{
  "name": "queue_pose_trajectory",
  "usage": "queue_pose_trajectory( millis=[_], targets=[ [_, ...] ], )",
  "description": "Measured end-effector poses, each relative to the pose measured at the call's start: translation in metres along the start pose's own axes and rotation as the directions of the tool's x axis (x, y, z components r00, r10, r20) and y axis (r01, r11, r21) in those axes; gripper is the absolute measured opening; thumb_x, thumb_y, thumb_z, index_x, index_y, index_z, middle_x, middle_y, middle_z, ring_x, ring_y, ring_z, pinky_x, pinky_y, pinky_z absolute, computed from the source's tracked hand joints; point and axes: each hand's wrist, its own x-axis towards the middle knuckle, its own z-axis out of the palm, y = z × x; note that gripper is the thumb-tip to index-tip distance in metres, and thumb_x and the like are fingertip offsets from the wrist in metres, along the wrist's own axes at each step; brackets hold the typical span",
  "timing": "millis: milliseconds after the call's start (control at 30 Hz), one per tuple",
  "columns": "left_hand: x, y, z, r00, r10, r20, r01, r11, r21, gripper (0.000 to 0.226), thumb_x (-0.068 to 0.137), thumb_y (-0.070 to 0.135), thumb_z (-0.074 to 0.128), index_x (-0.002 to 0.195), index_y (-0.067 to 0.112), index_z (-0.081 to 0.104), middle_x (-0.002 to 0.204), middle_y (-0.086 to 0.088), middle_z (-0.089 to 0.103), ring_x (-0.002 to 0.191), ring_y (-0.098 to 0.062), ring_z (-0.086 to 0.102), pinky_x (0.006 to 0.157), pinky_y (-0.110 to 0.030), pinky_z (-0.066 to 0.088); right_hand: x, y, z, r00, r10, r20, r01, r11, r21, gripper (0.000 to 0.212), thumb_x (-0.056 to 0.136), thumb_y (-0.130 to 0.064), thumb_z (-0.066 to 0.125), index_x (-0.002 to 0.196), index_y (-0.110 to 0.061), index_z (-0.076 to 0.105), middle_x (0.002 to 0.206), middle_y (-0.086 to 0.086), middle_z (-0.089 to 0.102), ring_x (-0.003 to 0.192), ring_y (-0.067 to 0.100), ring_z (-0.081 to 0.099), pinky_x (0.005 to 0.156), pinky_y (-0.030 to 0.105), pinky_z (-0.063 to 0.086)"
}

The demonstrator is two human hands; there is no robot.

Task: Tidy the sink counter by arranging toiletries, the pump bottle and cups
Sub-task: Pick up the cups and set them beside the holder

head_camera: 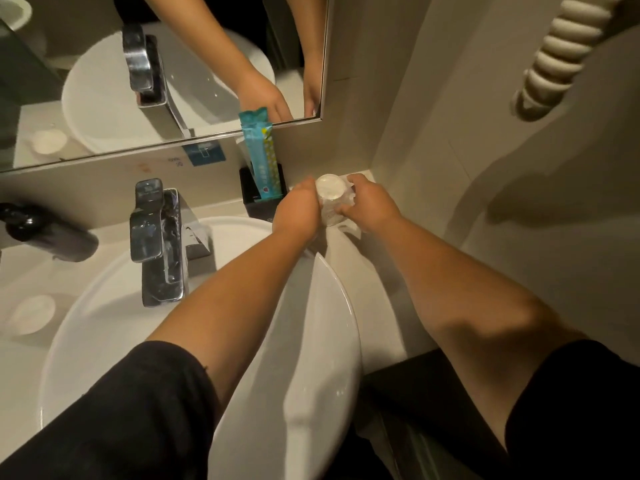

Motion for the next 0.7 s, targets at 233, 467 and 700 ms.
queue_pose_trajectory(
  millis=[233, 467, 700],
  targets=[
    [-0.035, 0.004, -0.026, 0.994, 0.109, -0.007, -0.108, 0.992, 0.064, 0.028, 0.089, 0.013, 0.055, 0.117, 0.013, 0.055, 0.108, -0.011, 0.065, 0.093, -0.032, 0.063, 0.067, -0.033, 0.041, -0.045, -0.011, -0.025, 0.999, -0.017, -0.034, 0.01, 0.979, -0.204, 0.066, 0.084, -0.031, 0.07, 0.14, -0.01, 0.043, 0.139, 0.015, 0.048, 0.126, 0.031, 0.049, 0.102, 0.036, 0.042],
    [-0.083, 0.001, -0.055, 0.966, 0.249, 0.07, -0.257, 0.892, 0.373, 0.04, 0.09, 0.03, 0.058, 0.123, 0.008, 0.05, 0.118, -0.012, 0.055, 0.109, -0.031, 0.052, 0.086, -0.04, 0.045, -0.106, -0.03, -0.045, 0.995, -0.095, -0.04, 0.073, 0.928, -0.366, 0.051, 0.089, -0.035, 0.061, 0.135, -0.014, 0.049, 0.135, 0.011, 0.05, 0.123, 0.031, 0.049, 0.101, 0.037, 0.042],
    [-0.126, 0.009, -0.069, 0.945, 0.323, 0.053, -0.311, 0.834, 0.455, 0.05, 0.089, 0.041, 0.058, 0.126, 0.01, 0.048, 0.124, -0.01, 0.054, 0.115, -0.03, 0.05, 0.095, -0.04, 0.041, -0.155, -0.035, -0.043, 0.985, -0.173, 0.0, 0.154, 0.878, -0.453, 0.054, 0.09, -0.039, 0.058, 0.137, -0.015, 0.045, 0.136, 0.008, 0.048, 0.128, 0.027, 0.044, 0.101, 0.038, 0.041]
  ],
)
